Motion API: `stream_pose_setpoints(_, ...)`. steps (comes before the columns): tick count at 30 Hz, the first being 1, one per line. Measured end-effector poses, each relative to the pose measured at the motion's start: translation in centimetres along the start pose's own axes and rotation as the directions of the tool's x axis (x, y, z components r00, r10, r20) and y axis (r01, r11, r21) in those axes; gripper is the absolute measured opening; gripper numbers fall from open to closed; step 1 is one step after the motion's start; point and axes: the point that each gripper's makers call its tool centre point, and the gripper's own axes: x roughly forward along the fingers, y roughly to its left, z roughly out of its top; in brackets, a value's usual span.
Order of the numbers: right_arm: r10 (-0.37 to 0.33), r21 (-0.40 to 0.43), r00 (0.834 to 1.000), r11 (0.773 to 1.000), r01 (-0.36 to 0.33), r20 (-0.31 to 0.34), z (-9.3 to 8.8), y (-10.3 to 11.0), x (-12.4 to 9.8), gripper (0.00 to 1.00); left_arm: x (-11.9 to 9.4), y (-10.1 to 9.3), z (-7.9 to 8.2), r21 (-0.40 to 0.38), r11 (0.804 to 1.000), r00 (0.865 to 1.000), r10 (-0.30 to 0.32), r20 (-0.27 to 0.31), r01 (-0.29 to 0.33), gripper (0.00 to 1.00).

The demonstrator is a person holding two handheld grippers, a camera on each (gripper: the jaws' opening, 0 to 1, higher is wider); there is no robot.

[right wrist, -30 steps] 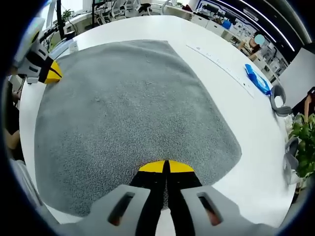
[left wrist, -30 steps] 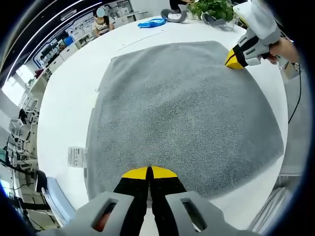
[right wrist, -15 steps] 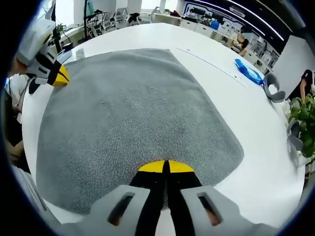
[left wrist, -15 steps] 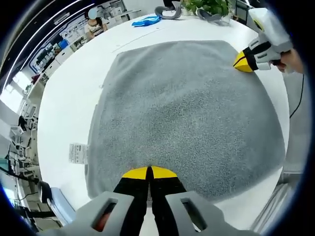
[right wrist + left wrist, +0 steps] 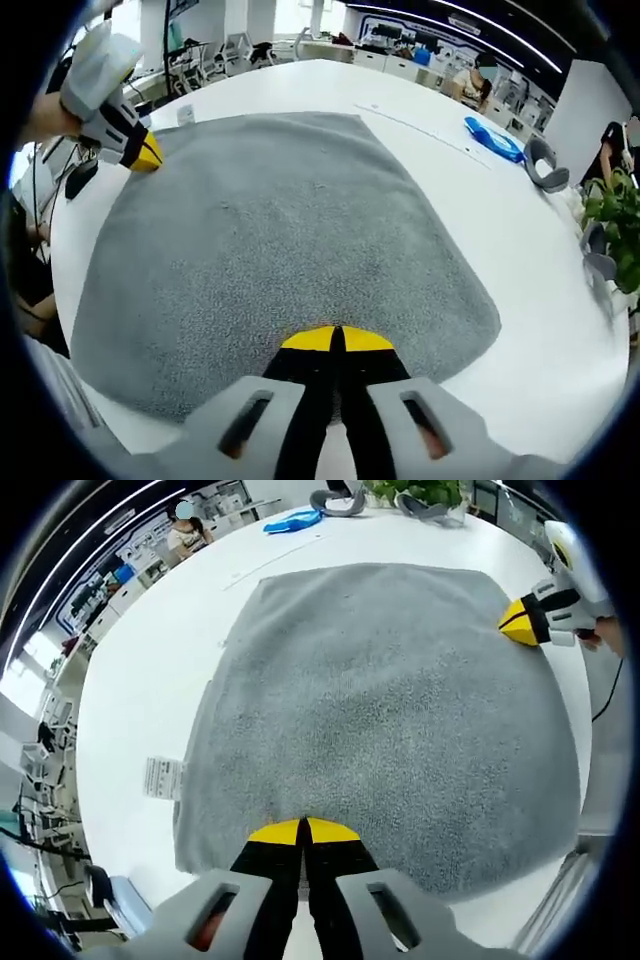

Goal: Fold the towel on the table until its edges align and the towel forms a compact rectangular stack.

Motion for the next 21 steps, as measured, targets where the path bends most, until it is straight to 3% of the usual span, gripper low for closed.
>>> stream_pose_setpoints(8,-0.016,0.014,1.0,1.0,0.016,0.025,-0.5,0.5,-0.5,0.0,0.3,0.3,0.4,-0.009,1.0,1.0,-0.013,0.023,0.013,0.0)
stream_pose_setpoints(21,-0.012,0.038,0.999,0.999,0.01,0.052,-1.4,1.7,-1.5,0.0,1.1,0.9,2.0,0.059,0.998,1.0,-0.023,0.018,0.022,0.0)
